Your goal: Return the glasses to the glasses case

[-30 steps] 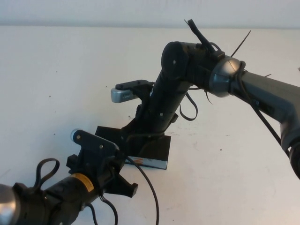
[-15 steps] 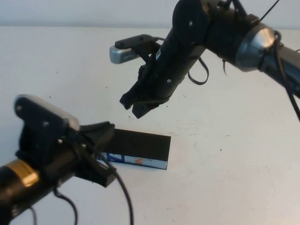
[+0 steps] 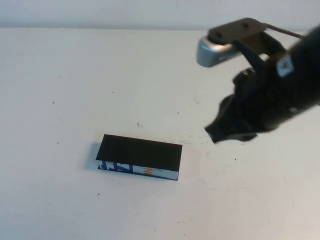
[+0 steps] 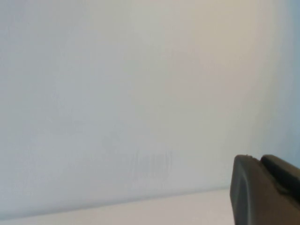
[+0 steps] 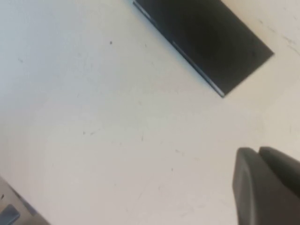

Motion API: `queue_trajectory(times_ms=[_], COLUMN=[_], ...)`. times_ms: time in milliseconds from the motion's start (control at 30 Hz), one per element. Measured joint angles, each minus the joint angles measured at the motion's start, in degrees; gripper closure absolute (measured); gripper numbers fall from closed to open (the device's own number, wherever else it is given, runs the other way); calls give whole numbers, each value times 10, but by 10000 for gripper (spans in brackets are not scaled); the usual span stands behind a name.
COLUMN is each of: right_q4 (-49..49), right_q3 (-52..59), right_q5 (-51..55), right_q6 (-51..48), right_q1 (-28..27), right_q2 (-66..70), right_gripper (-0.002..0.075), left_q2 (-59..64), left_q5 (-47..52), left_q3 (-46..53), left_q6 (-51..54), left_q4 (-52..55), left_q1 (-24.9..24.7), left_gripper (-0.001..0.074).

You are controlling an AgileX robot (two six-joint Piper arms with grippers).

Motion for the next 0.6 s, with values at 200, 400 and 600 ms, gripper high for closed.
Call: queue_trajectory(times_ms=[200, 400, 600], right_q4=[2, 9, 36], right_q3=[204, 370, 517], right_q5=[-104, -221, -398], right_q6=[3, 5, 5], right_q1=[0, 0, 0], right_q2=[-210, -390, -507], right_gripper=[737, 737, 737], left_q2=[-122, -128, -128], left_q5=[-1, 0, 23], left_q3=[74, 145, 152], left_q6=[43, 49, 65], left_q4=[-16, -27, -35], left_q1=[2, 2, 2], left_gripper=[736, 736, 736])
